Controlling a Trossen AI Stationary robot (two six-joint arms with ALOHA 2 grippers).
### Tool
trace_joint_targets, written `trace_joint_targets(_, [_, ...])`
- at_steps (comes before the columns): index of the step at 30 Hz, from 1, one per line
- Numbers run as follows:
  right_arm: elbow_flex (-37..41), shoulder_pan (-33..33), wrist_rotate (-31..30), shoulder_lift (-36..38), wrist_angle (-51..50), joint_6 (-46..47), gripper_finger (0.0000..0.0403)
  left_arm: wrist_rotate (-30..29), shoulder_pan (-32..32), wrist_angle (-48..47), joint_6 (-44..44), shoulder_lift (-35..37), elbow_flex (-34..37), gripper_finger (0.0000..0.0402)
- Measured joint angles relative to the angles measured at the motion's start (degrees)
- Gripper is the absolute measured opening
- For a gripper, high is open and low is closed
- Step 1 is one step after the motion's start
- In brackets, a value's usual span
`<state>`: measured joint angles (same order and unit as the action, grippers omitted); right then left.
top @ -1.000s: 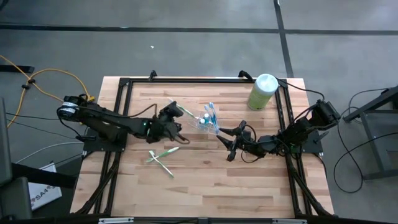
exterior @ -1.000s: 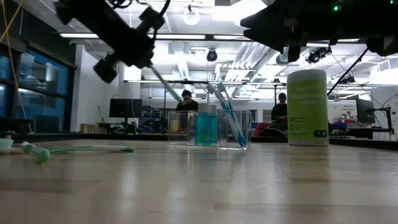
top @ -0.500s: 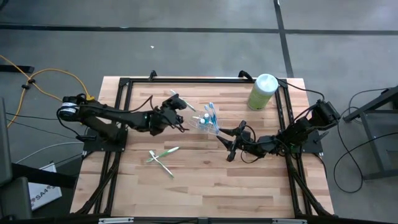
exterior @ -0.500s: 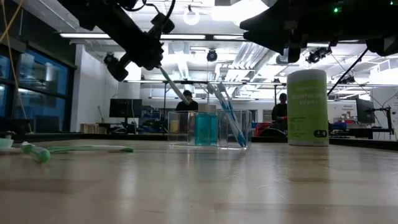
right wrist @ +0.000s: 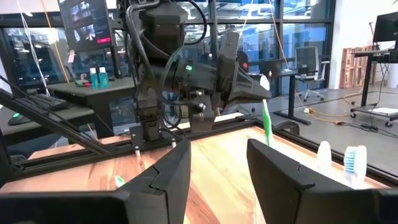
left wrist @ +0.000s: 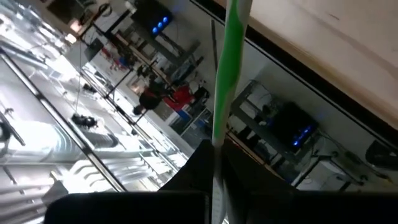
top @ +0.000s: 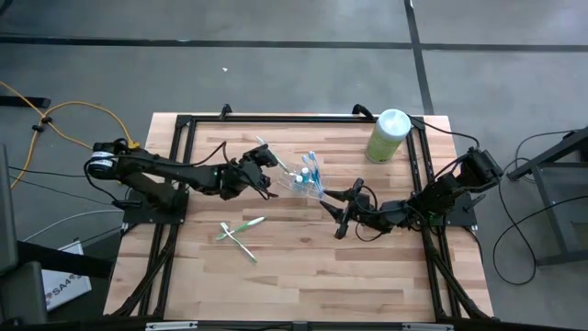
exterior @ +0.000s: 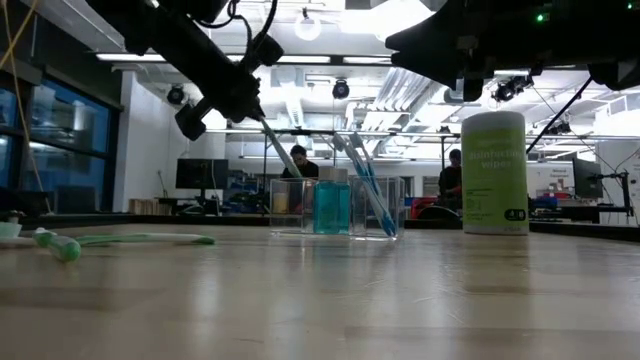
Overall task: Pick & Place toothbrushing station
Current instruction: Put the top green toothbrush into the transparent organizer, then put the bottom green toothbrush into the transparent organizer
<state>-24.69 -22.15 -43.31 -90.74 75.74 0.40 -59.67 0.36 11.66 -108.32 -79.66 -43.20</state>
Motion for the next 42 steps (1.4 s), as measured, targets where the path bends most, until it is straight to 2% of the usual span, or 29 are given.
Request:
trace_joint_targets(10, [0.0, -0.01, -0.03, 0.0, -0.51, 0.0, 0.0149, 3.74, 2.15, -0.77, -4.5, -5.94, 0.33, 0.0003])
trace_joint_targets(14, [0.0, -0.01, -0.02, 0.0, -0.57, 0.0, 0.0149, 3.18, 2.6, -0.34, -5.4, -8.35, 0.36, 0.0007])
trace_joint_targets(22, [0.0, 0.0, -0.1, 0.0, -0.78, 0.01, 0.0149, 3.62, 2.92, 2.97, -4.16, -9.01, 0.35, 0.0035])
trace_joint_targets(37, [0.0, -0.01, -0.15, 0.0, -0.94, 0.02, 0.0149, 3.54, 1.78, 6.04, -1.26, -9.01, 0.35, 0.004])
trace_joint_targets(42, [0.0, 0.0, -0.17, 0.0, -0.96, 0.02, 0.0149, 1.55, -0.77, 14.99, -1.22, -9.01, 0.35, 0.004])
